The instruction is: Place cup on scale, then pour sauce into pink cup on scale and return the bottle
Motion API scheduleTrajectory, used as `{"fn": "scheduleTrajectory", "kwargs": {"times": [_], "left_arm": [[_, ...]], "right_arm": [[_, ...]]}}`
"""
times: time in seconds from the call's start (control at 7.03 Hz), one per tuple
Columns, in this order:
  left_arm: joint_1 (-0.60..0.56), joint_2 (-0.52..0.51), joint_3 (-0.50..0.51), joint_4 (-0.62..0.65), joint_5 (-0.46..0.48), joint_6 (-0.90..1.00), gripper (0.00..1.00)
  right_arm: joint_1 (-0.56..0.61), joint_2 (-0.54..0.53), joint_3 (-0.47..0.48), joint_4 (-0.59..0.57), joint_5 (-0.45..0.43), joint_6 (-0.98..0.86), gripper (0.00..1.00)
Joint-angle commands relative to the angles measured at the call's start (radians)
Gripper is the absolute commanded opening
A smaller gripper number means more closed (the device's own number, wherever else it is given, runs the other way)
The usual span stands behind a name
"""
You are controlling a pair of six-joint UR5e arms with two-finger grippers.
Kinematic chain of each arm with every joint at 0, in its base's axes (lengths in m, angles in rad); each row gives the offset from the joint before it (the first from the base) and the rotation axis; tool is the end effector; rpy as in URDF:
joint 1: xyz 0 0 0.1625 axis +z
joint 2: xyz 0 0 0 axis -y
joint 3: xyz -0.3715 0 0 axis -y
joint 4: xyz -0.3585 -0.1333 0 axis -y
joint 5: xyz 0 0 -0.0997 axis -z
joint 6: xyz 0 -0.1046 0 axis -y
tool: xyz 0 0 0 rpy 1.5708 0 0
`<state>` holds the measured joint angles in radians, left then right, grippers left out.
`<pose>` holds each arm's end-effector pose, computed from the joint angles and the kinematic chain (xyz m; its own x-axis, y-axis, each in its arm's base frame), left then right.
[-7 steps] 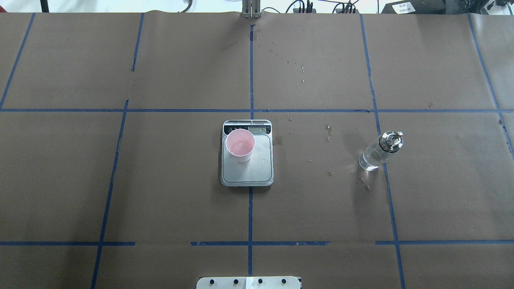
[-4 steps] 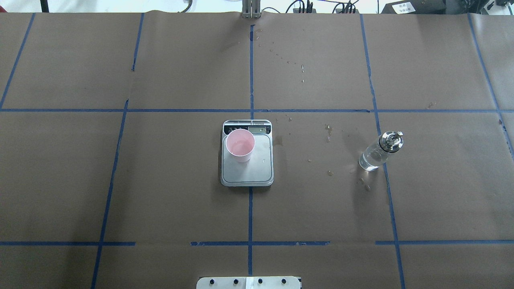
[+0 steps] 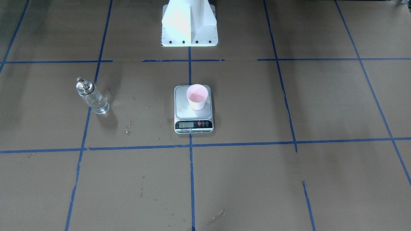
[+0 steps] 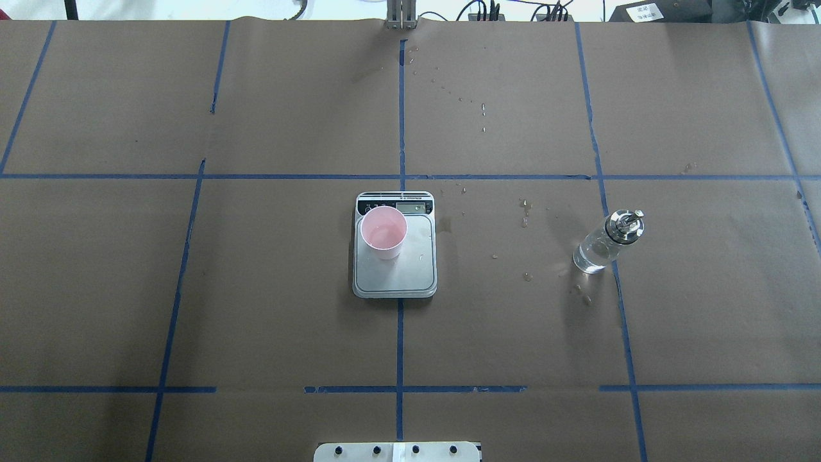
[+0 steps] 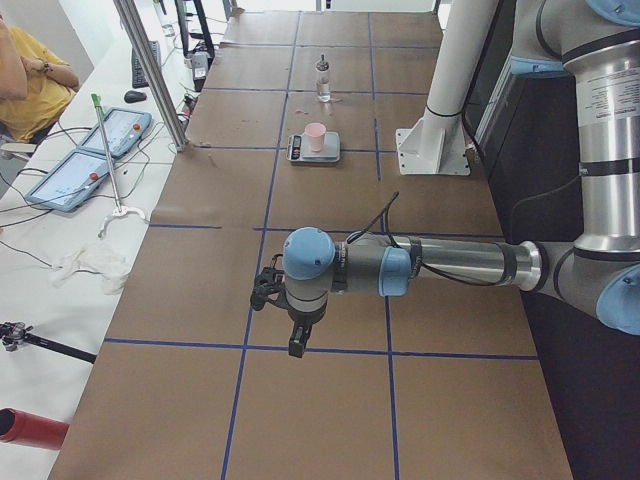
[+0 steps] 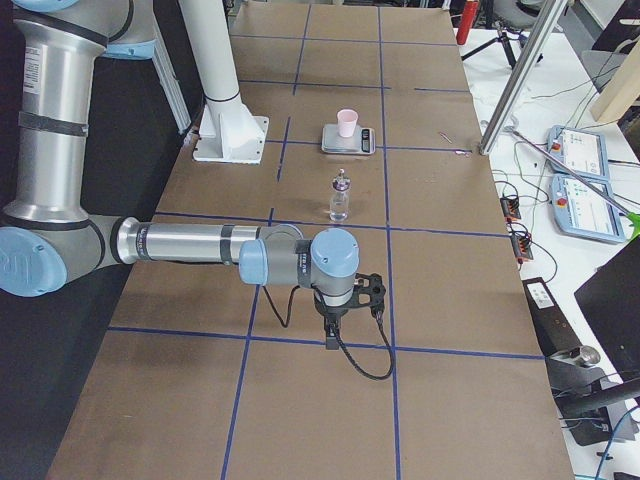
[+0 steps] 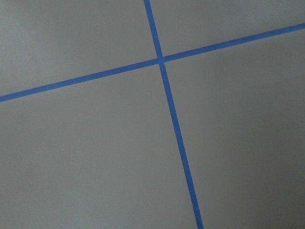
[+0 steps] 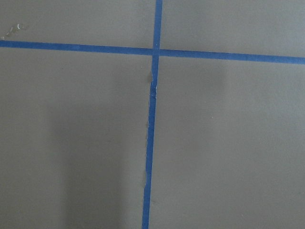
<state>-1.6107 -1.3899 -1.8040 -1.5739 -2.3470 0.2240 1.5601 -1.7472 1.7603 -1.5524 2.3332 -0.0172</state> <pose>-0.0757 -0.3921 0.5782 0.7056 0.2317 -0.6697 -0.1199 0.9705 0.2094 0.0568 -0.3959 0.5960 0.7226 -0.0467 0.6897 0.0231 0.9988 0.0434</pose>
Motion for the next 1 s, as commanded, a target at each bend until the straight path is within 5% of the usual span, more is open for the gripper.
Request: {"fn": "scheduleTrajectory", "kwargs": {"times": [0.0,0.85], "left_arm": [[0.0,0.0,0.0,-0.001,0.0,0.0,1.0],[0.0,0.019,-0.002,-0.002,0.0,0.0,1.0]], "right_arm": [[0.0,-0.002,-0.001,0.0,0.0,-0.001,1.0],[0.0,-0.005,-0.005,0.0,0.0,-0.004,1.0]]}}
